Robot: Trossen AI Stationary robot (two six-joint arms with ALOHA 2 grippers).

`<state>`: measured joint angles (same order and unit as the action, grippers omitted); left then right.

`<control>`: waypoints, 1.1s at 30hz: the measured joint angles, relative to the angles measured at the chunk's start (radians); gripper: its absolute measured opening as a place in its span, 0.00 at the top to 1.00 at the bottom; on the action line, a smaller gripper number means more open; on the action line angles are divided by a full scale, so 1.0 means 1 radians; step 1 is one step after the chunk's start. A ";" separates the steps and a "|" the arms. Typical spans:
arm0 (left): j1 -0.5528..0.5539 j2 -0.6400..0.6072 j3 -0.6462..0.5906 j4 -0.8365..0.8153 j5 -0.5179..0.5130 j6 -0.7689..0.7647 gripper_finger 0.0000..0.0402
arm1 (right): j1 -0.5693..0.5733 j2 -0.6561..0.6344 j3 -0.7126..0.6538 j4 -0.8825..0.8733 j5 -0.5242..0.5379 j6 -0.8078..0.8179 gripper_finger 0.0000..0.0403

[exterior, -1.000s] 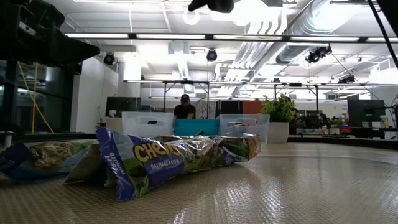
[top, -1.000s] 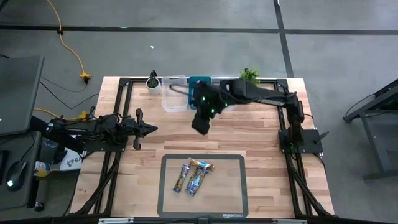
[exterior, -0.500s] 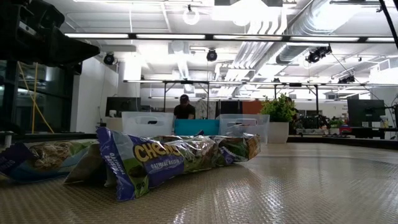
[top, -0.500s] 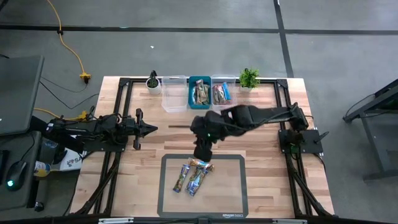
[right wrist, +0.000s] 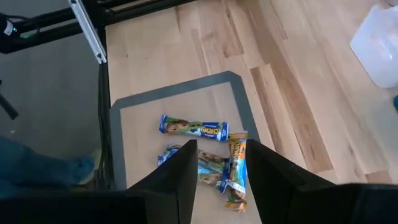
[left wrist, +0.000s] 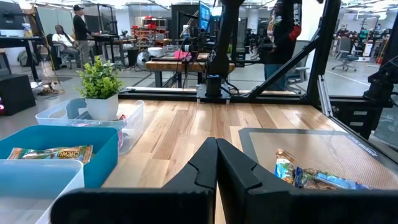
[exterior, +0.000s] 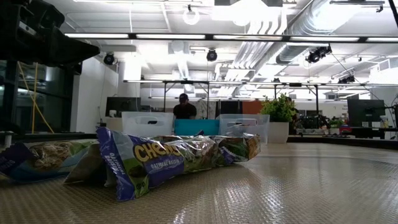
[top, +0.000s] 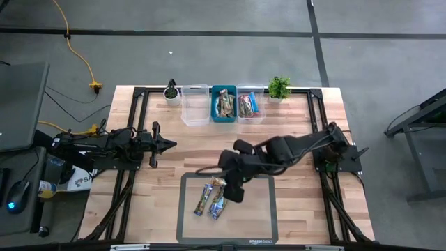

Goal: Pick and place Granola Bars by type
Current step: Put the yellow granola bar into the blue bin

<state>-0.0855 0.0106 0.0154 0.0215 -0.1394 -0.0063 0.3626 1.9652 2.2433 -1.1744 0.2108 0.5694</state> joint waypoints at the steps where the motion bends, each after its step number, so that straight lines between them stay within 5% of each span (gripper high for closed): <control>1: 0.000 0.000 0.000 0.000 0.000 0.000 1.00 | 0.010 0.000 0.000 0.000 0.012 0.000 0.71; 18: 0.000 0.000 0.000 0.000 0.000 0.000 1.00 | 0.215 0.055 0.000 0.022 0.154 0.112 0.71; 33: 0.000 0.000 0.000 0.000 0.000 0.000 1.00 | 0.258 0.286 0.000 0.251 0.214 0.272 0.71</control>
<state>-0.0854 0.0106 0.0154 0.0214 -0.1398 -0.0064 0.6204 2.2509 2.2433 -0.9234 0.4244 0.8416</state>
